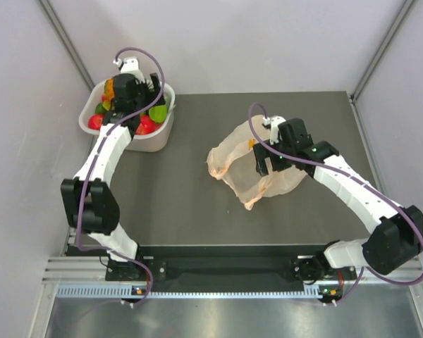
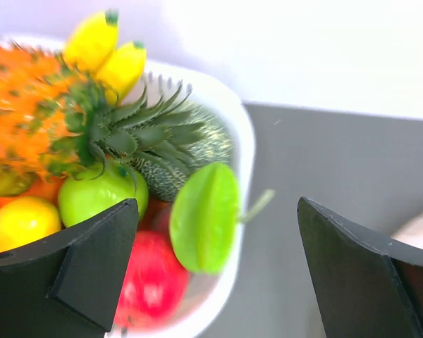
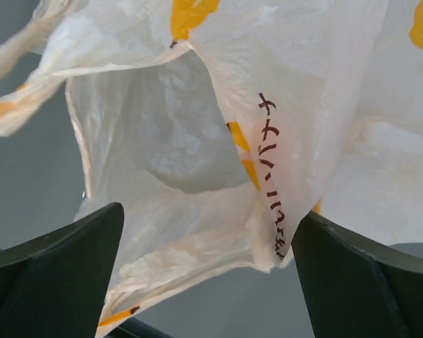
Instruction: Untie the knot of the plastic bag and take out the fruit
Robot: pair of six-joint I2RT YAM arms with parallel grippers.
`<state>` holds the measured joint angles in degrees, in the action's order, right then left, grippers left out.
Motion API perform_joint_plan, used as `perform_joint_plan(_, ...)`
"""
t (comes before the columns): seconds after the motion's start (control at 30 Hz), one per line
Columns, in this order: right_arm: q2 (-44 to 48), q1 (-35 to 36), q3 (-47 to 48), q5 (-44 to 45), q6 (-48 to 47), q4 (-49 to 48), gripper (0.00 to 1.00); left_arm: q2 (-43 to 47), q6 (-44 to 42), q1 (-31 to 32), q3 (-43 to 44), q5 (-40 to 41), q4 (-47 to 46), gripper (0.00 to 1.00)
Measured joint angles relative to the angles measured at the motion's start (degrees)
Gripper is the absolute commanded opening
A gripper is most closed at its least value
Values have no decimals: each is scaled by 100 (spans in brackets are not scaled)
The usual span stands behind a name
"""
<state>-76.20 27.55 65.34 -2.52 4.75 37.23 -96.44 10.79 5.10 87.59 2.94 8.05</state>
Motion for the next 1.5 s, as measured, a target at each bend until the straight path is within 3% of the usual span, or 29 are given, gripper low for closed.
perform_joint_plan(0.3,61,-4,348,140,39,-243,100,1720,299,286,-557,-240,-11,99)
perform_joint_plan(0.63,1405,-9,407,-238,367,-627,100,3508,706,313,-1937,-2800,374,99)
perform_joint_plan(0.9,2651,-9,-17,-898,793,-1027,100,5132,728,319,-2356,-3497,1158,99)
perform_joint_plan(1.13,3598,-9,-737,-1132,1163,-1255,100,5949,413,326,-2210,-3309,2057,99)
perform_joint_plan(1.3,4022,-9,-960,-1064,1266,-1255,100,6732,184,326,-2184,-2435,2428,99)
perform_joint_plan(1.5,3888,-9,-1062,-1036,1307,-1259,100,6999,59,326,-2127,-1672,2640,99)
